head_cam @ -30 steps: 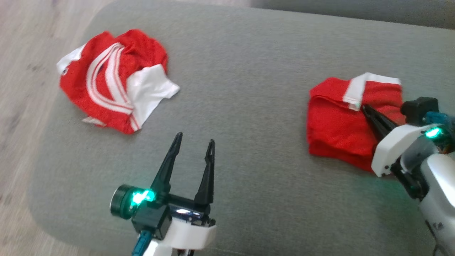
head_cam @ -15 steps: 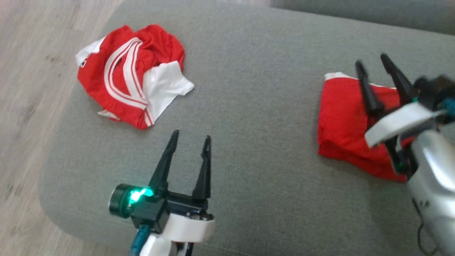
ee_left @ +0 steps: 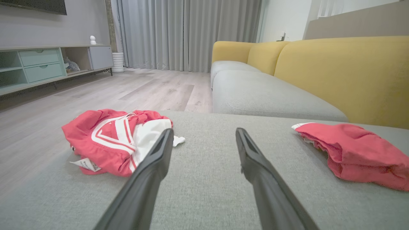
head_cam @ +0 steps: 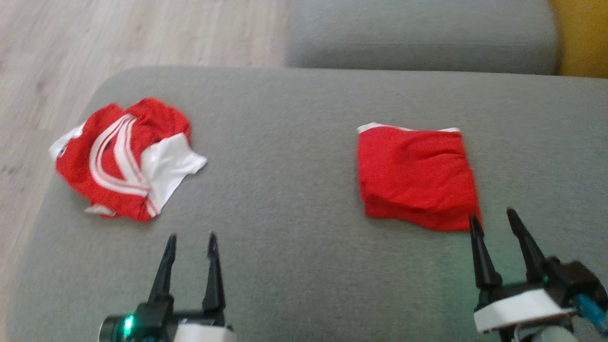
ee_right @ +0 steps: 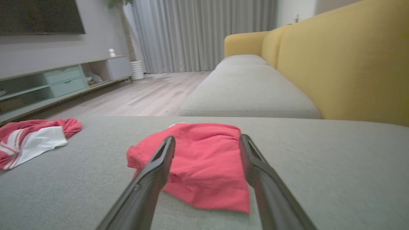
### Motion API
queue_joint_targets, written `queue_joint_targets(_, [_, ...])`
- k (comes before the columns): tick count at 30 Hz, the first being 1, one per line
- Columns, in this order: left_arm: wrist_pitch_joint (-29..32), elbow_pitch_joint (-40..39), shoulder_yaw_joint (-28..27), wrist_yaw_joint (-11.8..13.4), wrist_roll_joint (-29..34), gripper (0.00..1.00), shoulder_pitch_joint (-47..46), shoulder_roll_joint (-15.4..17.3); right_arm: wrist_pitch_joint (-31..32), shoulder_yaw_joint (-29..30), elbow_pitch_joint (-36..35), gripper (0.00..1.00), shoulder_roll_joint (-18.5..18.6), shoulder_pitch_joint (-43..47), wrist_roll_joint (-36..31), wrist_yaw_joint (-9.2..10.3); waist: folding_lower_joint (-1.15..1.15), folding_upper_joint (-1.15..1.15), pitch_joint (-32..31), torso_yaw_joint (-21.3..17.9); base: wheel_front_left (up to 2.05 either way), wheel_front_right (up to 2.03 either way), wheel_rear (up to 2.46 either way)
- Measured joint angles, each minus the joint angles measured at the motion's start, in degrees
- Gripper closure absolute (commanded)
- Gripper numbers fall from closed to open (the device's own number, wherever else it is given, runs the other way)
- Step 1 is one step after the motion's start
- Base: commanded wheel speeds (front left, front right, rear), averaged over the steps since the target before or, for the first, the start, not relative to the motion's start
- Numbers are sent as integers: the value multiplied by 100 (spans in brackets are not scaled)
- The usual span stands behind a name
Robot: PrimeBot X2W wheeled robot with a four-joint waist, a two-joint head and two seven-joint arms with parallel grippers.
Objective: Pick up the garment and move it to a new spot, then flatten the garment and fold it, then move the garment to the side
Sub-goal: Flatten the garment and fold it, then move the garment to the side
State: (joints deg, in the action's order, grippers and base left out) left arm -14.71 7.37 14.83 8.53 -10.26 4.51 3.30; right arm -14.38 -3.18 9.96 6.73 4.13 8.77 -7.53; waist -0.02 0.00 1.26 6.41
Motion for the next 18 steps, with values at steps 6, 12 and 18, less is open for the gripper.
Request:
queue_joint_targets(6, [0, 142, -188, -110, 126, 0, 338, 1, 0, 29, 94, 0, -73, 181, -86, 0, 0, 0, -342, -325, 0, 0, 0])
queue_joint_targets(12, [0, 227, -220, -204, 380, 0, 556, 5, 0, -10, 332, 0, -96, 338, -71, 0, 0, 0, -646, -546, 0, 0, 0])
queue_joint_targets(18, [0, 246, -370, -248, 436, 0, 561, 4, 0, -83, 456, 0, -98, 353, -19, 0, 1, 0, -750, -609, 0, 0, 0])
